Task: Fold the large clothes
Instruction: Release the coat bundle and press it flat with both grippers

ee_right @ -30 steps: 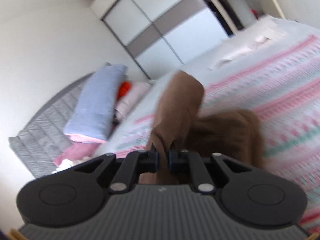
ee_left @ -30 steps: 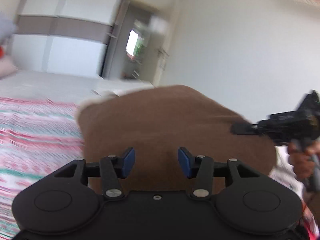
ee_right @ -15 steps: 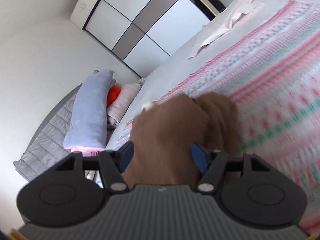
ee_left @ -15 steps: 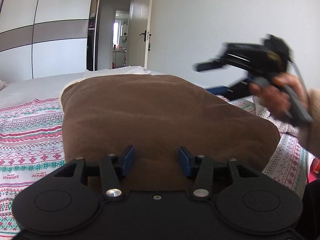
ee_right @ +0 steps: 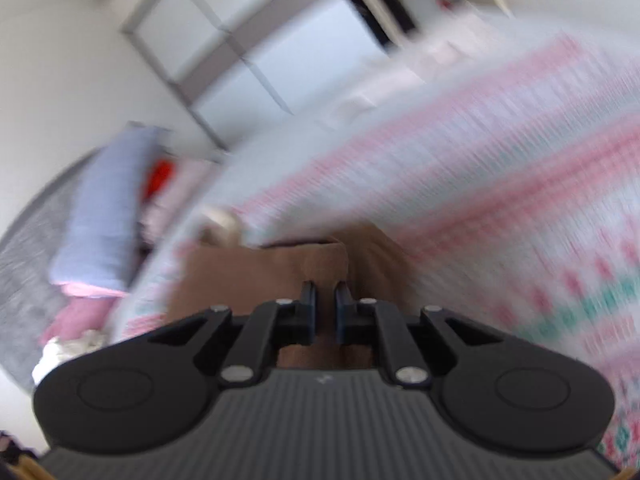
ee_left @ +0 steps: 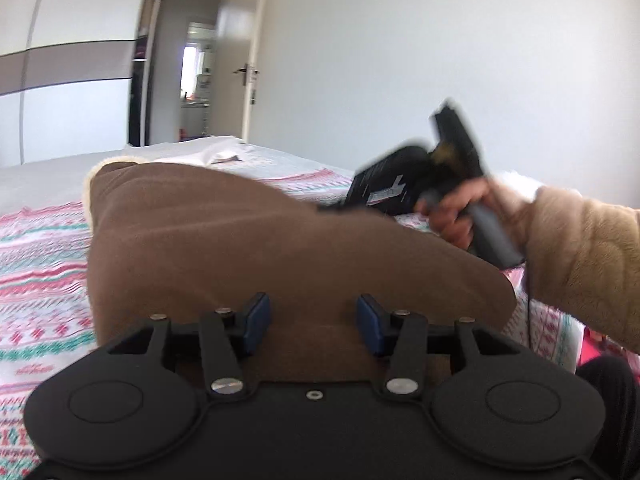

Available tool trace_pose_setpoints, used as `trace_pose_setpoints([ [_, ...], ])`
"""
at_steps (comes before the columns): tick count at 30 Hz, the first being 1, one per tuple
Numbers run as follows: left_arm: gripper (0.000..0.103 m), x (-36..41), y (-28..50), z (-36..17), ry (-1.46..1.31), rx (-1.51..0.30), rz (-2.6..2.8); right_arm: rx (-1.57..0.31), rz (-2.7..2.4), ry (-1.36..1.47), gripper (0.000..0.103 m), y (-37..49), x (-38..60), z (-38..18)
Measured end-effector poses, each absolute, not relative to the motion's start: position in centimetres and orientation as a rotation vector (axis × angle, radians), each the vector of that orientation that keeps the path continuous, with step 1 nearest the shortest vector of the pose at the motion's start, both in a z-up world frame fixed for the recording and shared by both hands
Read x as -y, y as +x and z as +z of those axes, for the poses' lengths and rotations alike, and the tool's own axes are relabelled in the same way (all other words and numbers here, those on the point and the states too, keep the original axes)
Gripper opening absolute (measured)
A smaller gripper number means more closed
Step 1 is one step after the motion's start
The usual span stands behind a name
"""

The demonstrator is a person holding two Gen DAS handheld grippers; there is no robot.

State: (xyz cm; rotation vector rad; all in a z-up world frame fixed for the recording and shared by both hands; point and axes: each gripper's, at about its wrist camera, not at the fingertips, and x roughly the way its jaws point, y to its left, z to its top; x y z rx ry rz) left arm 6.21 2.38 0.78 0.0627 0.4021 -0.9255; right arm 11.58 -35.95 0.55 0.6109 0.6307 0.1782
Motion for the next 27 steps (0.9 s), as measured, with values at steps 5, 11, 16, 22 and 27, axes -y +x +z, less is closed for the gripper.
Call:
trace_pose_setpoints([
  [5, 0.048, -2.3, 6.3, 1.1, 0.112, -0.417, -0.925, -0.579, 0.173, 0.645, 0.014, 9.9, 35.5, -0.2],
  [11, 0.05, -3.6, 6.7, 1.9, 0.04, -0.435, -0.918, -0.502, 0.192, 0.392, 0.014, 5.9, 31.0, 6.3],
  [16, 0.05, -3.1, 5.6, 1.3, 0.029, -0.422, -0.94, -0.489, 0.29, 0.231, 0.014, 1.0, 25.6, 7.0],
  [22, 0.048, -2.7, 3.2, 0.9, 0.084, -0.422, -0.964, -0.581, 0.222, 0.14, 0.006, -0.9, 25.0, 0.5],
  [27, 0.05, -4.4, 2.1, 2.2, 0.009, -0.465, -0.974, -0.549, 0.207, 0.176, 0.007, -3.1, 25.0, 2.0],
])
